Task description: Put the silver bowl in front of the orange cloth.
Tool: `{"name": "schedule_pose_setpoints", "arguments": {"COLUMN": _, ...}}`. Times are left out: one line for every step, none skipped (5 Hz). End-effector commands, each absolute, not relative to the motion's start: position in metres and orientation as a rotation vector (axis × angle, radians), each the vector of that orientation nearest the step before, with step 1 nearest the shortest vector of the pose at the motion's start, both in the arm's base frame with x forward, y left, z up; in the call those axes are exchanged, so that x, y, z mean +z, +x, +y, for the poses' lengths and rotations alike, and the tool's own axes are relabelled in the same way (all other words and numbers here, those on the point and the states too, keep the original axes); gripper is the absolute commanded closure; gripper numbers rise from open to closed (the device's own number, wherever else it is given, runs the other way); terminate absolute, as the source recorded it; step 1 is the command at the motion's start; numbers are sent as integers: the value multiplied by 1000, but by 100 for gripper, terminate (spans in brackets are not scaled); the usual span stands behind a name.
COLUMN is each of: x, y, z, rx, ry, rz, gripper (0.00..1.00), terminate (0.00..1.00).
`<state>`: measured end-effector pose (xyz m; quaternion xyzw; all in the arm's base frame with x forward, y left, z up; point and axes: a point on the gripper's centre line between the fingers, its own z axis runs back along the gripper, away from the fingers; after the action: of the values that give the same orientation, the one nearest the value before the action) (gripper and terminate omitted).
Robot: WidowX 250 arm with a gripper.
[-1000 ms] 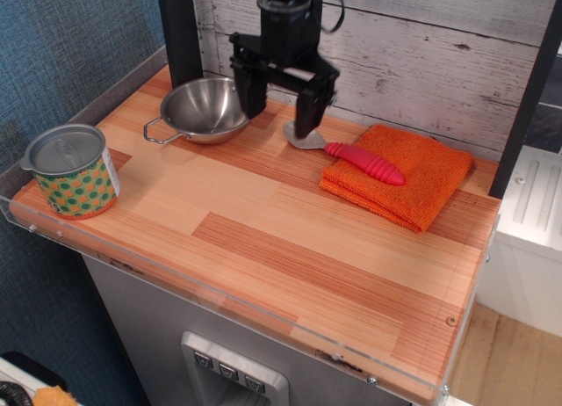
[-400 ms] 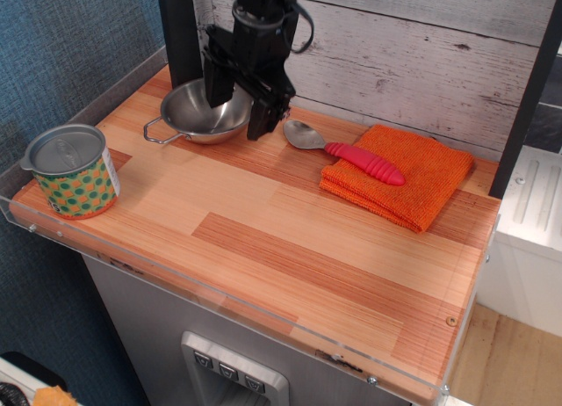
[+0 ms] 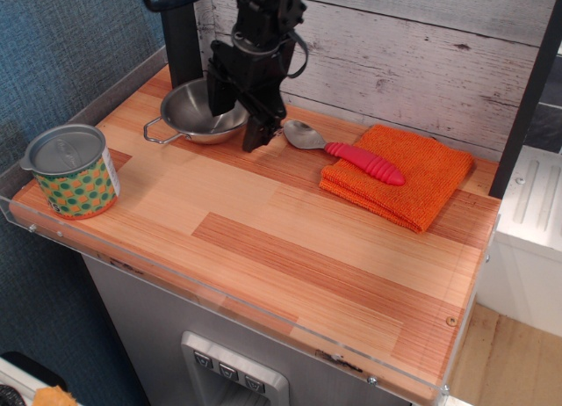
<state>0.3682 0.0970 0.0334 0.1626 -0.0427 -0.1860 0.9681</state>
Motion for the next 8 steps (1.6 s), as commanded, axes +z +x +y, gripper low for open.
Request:
{"name": "schedule_pose_setpoints", "arguments": {"x": 31, "y": 375, "z": 112, "rx": -373, "ry": 342, "rz": -106, "gripper": 0, "terminate": 0}}
{"name": "schedule_pose_setpoints", "arguments": {"x": 31, "y": 374, "z": 115, "rx": -369, "ry": 344, "rz": -120, "gripper": 100, "terminate": 0}}
{"name": "schedule_pose_setpoints", "arguments": {"x": 34, "y": 374, "z": 115, "rx": -374, "ry": 357, "rz": -127, "gripper": 100, "terminate": 0}}
{"name": "schedule_pose_setpoints", "arguments": {"x": 37, "y": 374, "z": 115, "rx": -381, "ry": 365, "rz": -132, "gripper": 100, "terminate": 0}}
{"name": "schedule_pose_setpoints", "arguments": {"x": 45, "y": 376, "z": 115, "rx": -375, "ry": 381, "rz": -146, "gripper": 100, "terminate": 0}}
{"name": "schedule_pose_setpoints", "arguments": {"x": 57, "y": 376, "z": 114, "rx": -367, "ry": 398, "rz": -167, "gripper": 100, "terminate": 0}}
{"name": "schedule_pose_setpoints", "arguments": {"x": 66, "y": 374, "z": 111, "rx": -368, "ry": 422, "rz": -182, "gripper": 100, "terminate": 0}}
{"name": "schedule_pose_setpoints", "arguments": {"x": 73, "y": 371, "z": 105, "rx": -371, "ry": 434, "rz": -192, "gripper": 100, "terminate": 0}}
